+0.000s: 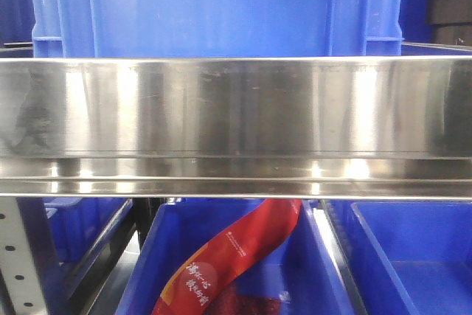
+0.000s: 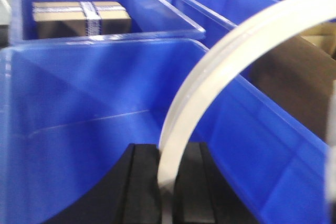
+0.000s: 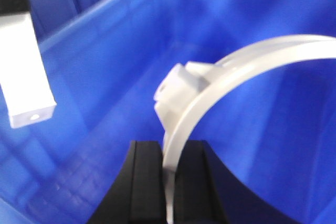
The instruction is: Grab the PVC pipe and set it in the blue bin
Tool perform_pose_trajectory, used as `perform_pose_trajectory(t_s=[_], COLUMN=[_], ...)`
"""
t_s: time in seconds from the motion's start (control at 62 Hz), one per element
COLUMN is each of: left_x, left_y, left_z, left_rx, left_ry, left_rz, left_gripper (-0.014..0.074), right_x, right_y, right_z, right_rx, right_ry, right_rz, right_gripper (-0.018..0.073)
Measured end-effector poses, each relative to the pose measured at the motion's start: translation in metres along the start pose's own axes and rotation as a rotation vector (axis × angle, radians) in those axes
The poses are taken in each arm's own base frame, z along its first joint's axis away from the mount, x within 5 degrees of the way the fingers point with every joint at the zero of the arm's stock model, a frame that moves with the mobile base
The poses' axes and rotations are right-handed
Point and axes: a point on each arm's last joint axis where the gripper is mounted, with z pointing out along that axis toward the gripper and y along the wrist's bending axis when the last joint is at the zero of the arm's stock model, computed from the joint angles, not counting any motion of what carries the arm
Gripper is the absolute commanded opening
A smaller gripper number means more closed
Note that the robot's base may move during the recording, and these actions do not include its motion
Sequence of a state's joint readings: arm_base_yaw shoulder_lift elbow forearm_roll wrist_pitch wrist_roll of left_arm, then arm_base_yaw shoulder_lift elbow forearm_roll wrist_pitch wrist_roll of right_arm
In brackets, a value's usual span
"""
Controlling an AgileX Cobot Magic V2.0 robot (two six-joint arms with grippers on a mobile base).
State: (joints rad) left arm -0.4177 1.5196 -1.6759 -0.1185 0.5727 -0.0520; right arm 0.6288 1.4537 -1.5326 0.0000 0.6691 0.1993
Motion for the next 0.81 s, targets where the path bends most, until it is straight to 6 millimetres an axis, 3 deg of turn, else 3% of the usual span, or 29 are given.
perform_pose_trajectory(t_s=[0.21, 0.468, 0.645, 0.742, 0.806], left_x=[0.0, 0.002, 0.004, 0.004, 0.005], left_y=[-0.002, -0.001, 0.0, 0.001, 0.001], left_z=[0.0, 0.004, 0.009, 0.011, 0.012], left_rx=[0.005, 0.003, -0.007, -0.01, -0.01], left_ry=[-0.001, 0.009, 0.016, 0.013, 0.013], left_rz=[0.0, 0.001, 0.013, 0.018, 0.018], left_gripper=[-0.0111, -0.0111, -0.0097, 0.0001, 0.0099], right_x=[-0.006, -0.015, -0.017, -0.018, -0.017], right_y=[0.002, -0.016, -0.018, -0.018, -0.018], right_z=[-0.006, -0.004, -0.002, 0.0, 0.002], right_rx=[-0.013, -0.039, -0.046, -0.047, -0.046], right_ry=[0.026, -0.019, -0.036, -0.045, -0.044], right_rz=[-0.09, 0.053, 0.072, 0.072, 0.073], right_gripper=[-0.0162, -0.0162, -0.0158, -0.0071, 0.0067])
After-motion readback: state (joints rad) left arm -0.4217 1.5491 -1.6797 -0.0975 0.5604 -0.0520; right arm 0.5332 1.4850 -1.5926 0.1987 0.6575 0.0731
